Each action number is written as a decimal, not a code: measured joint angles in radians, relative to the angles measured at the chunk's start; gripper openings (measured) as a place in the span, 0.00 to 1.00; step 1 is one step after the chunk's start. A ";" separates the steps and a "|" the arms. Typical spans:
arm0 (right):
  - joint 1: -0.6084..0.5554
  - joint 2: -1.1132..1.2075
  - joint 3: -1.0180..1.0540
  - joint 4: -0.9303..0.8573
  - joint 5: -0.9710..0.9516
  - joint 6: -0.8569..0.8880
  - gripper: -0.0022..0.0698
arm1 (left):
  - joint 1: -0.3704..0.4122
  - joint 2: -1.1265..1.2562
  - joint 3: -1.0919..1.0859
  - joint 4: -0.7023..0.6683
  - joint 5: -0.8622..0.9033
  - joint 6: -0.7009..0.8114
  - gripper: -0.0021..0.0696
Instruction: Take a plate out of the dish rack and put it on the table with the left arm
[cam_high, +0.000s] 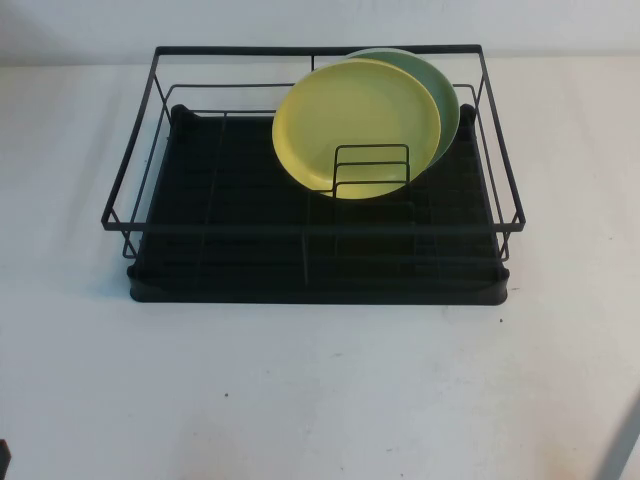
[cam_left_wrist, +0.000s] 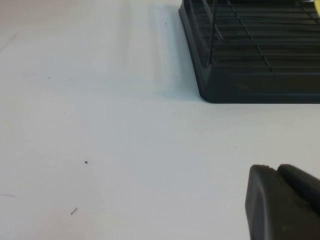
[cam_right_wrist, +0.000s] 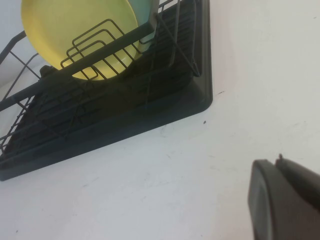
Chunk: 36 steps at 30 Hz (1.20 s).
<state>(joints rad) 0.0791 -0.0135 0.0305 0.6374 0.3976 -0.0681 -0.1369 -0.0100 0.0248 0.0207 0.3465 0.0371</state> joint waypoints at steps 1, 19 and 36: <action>0.000 0.000 0.000 0.000 0.000 0.000 0.00 | 0.000 0.000 0.000 0.000 0.000 0.000 0.03; 0.000 0.000 0.000 0.000 0.000 0.000 0.00 | 0.000 0.000 0.000 0.002 0.000 0.000 0.02; 0.000 0.000 0.000 0.000 0.000 0.000 0.00 | 0.000 0.000 0.000 0.002 0.000 0.000 0.02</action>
<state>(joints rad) 0.0791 -0.0135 0.0305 0.6374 0.3976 -0.0681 -0.1369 -0.0100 0.0248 0.0229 0.3465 0.0371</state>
